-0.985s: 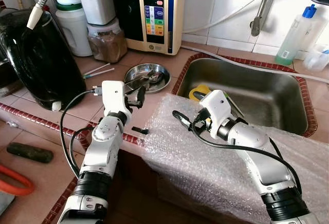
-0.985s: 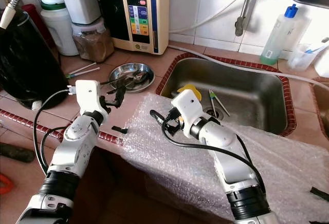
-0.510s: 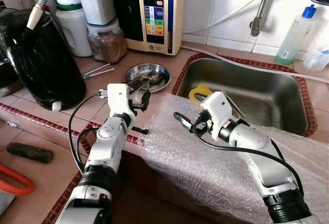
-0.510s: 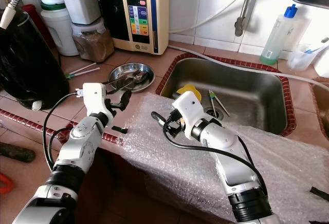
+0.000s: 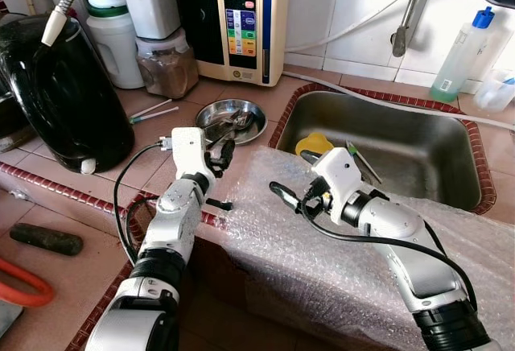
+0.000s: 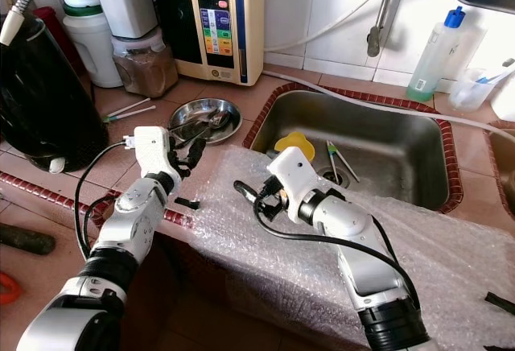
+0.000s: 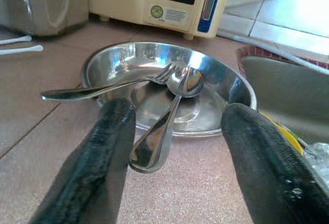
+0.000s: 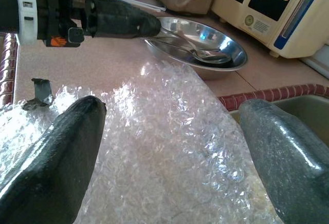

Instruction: Kitchen organization

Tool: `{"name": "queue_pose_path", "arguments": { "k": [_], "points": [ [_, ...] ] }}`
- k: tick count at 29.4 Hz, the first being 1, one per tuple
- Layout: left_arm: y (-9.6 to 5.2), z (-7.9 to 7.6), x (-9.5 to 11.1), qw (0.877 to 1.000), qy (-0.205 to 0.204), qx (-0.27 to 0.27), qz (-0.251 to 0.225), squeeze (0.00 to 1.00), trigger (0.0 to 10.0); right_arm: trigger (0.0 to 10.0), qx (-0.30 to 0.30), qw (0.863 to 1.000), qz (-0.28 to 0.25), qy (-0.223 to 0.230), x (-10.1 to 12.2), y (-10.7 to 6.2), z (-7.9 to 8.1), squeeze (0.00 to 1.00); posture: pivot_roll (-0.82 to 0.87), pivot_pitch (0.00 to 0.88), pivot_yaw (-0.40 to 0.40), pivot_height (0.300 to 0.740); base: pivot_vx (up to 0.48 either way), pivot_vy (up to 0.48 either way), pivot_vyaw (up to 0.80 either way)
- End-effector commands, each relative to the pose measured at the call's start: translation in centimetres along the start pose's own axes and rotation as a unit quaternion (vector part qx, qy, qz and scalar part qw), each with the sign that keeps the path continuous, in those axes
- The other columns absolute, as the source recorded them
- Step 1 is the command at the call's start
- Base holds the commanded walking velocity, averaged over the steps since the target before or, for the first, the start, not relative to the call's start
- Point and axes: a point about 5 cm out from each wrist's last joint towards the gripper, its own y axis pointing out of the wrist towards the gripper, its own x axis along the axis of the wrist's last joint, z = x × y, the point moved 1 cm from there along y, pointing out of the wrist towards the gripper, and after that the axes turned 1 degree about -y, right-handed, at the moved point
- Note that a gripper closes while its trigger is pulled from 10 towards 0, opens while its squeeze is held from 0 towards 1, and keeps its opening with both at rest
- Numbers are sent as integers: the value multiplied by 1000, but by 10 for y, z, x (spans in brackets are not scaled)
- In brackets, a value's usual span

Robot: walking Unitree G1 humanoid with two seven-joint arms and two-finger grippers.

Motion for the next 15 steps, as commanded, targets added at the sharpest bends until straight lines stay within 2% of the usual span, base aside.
{"name": "queue_pose_path", "arguments": {
  "k": [1, 15],
  "points": [
    [2, 3, 3, 1000, 3, 4, -1, 0, 0, 10000, 3, 1000, -5, -7, 4, -1, 1, 0, -77, 0, 57, 740, 0, 0, 0],
    [3, 5, 1, 1000, -1, 7, -3, 0, 0, 10000, 4, 1000, -3, -8, 4, 0, 0, 0, -74, 0, 53, 740, 0, 0, 0]
  ]
}}
